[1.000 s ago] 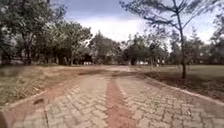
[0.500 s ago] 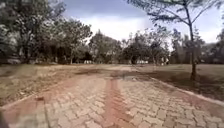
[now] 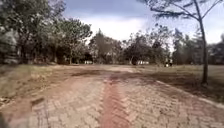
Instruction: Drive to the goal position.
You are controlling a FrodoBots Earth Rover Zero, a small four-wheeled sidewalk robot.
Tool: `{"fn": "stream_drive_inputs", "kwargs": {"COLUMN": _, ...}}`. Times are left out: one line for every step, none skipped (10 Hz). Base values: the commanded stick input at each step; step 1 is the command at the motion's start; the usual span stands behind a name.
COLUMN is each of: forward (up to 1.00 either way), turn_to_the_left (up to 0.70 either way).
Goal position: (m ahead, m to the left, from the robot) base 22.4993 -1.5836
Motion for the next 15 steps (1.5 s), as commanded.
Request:
{"fn": "stream_drive_inputs", "kwargs": {"forward": 0.85, "turn_to_the_left": 0.0}}
{"fn": "stream_drive_inputs", "kwargs": {"forward": 0.85, "turn_to_the_left": 0.0}}
{"fn": "stream_drive_inputs", "kwargs": {"forward": 0.85, "turn_to_the_left": 0.0}}
{"fn": "stream_drive_inputs", "kwargs": {"forward": 0.85, "turn_to_the_left": 0.0}}
{"fn": "stream_drive_inputs", "kwargs": {"forward": 0.85, "turn_to_the_left": 0.0}}
{"fn": "stream_drive_inputs", "kwargs": {"forward": 0.85, "turn_to_the_left": 0.0}}
{"fn": "stream_drive_inputs", "kwargs": {"forward": 0.85, "turn_to_the_left": 0.0}}
{"fn": "stream_drive_inputs", "kwargs": {"forward": 0.85, "turn_to_the_left": 0.0}}
{"fn": "stream_drive_inputs", "kwargs": {"forward": 0.85, "turn_to_the_left": 0.0}}
{"fn": "stream_drive_inputs", "kwargs": {"forward": 0.85, "turn_to_the_left": 0.0}}
{"fn": "stream_drive_inputs", "kwargs": {"forward": 0.85, "turn_to_the_left": 0.0}}
{"fn": "stream_drive_inputs", "kwargs": {"forward": 0.85, "turn_to_the_left": 0.0}}
{"fn": "stream_drive_inputs", "kwargs": {"forward": 0.85, "turn_to_the_left": 0.0}}
{"fn": "stream_drive_inputs", "kwargs": {"forward": 0.85, "turn_to_the_left": 0.0}}
{"fn": "stream_drive_inputs", "kwargs": {"forward": 0.85, "turn_to_the_left": 0.0}}
